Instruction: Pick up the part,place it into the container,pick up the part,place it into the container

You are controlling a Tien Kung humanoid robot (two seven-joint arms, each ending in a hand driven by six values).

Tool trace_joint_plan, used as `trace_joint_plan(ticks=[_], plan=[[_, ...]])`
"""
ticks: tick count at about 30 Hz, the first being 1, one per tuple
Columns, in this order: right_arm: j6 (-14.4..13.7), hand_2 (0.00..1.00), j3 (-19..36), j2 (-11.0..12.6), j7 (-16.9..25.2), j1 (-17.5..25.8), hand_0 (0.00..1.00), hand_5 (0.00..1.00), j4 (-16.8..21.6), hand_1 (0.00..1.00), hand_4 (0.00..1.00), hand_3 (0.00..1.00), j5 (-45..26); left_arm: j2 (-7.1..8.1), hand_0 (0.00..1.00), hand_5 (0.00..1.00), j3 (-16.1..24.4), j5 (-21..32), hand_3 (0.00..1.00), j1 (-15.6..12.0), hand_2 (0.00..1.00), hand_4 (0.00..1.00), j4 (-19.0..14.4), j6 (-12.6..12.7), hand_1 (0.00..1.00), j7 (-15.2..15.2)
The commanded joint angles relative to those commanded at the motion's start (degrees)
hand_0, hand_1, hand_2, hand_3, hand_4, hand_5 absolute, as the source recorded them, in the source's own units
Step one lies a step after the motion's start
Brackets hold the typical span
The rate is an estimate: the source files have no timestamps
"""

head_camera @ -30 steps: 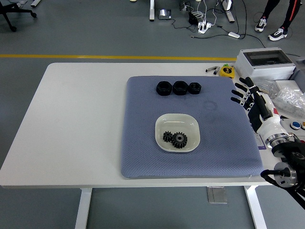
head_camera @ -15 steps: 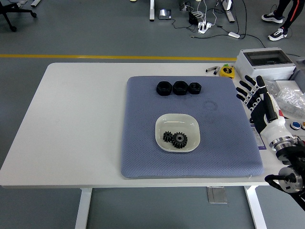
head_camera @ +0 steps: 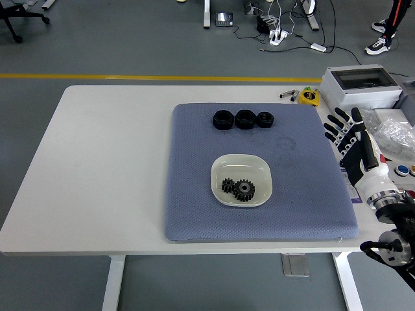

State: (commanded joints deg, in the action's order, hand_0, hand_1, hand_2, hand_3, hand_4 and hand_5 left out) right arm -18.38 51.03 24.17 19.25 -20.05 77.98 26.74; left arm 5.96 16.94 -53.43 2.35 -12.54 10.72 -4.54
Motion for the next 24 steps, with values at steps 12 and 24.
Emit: trace_joint_plan(ticks=[12, 24], plan=[[-0.11, 0.889, -0.15, -0.51, 0.96, 0.10, 0.957, 0.906, -0.19, 0.876, 0.998, 0.909, -0.22, 0.24, 0.692, 0.657, -0.32, 0.41, 0.635, 0.02, 0.730, 0.660, -0.05, -0.07, 0.703, 0.07], [0.14, 0.885, -0.12, -0.55, 2.19, 0.26, 0.954, 0.908, -0.34, 0.875, 0.998, 0.908, -2.72, 0.13, 0.692, 0.654, -0.40, 0.53, 0.637, 0.02, 0.730, 0.659, -0.05, 0.01, 0.703, 0.12]])
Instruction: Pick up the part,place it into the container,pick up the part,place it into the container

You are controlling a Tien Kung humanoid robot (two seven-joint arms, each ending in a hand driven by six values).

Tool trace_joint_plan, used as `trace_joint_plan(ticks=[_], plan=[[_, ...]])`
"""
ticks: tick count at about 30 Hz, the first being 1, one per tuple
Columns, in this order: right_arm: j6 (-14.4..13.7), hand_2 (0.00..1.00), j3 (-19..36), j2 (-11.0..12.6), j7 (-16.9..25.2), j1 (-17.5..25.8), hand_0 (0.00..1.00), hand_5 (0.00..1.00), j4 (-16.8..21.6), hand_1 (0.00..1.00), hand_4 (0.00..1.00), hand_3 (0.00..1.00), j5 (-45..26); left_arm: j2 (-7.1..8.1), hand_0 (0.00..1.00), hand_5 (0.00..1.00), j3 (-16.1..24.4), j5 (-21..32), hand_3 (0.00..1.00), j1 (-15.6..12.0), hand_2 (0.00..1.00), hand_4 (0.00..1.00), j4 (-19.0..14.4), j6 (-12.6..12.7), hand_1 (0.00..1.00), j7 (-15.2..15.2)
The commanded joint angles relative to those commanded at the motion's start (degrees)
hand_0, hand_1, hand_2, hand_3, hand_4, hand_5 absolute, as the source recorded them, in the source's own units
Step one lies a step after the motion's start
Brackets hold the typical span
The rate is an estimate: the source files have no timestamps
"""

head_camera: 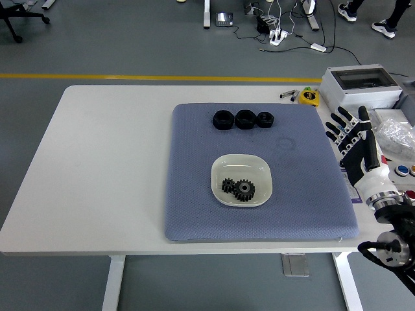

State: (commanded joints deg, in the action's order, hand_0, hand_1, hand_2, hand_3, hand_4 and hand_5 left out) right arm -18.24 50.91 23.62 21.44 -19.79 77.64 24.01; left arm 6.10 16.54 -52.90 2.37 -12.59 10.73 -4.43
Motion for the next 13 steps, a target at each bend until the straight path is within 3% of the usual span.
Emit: trace_joint_plan(ticks=[13], plan=[[-1.05, 0.877, -0.07, -0.32, 1.58, 0.09, 0.952, 0.908, -0.69, 0.869, 0.998, 0.896, -3.45, 0.03, 0.691, 0.653, -0.30, 0.39, 0.638, 0.07, 0.730, 0.660, -0.04, 0.02, 0.702, 0.11]])
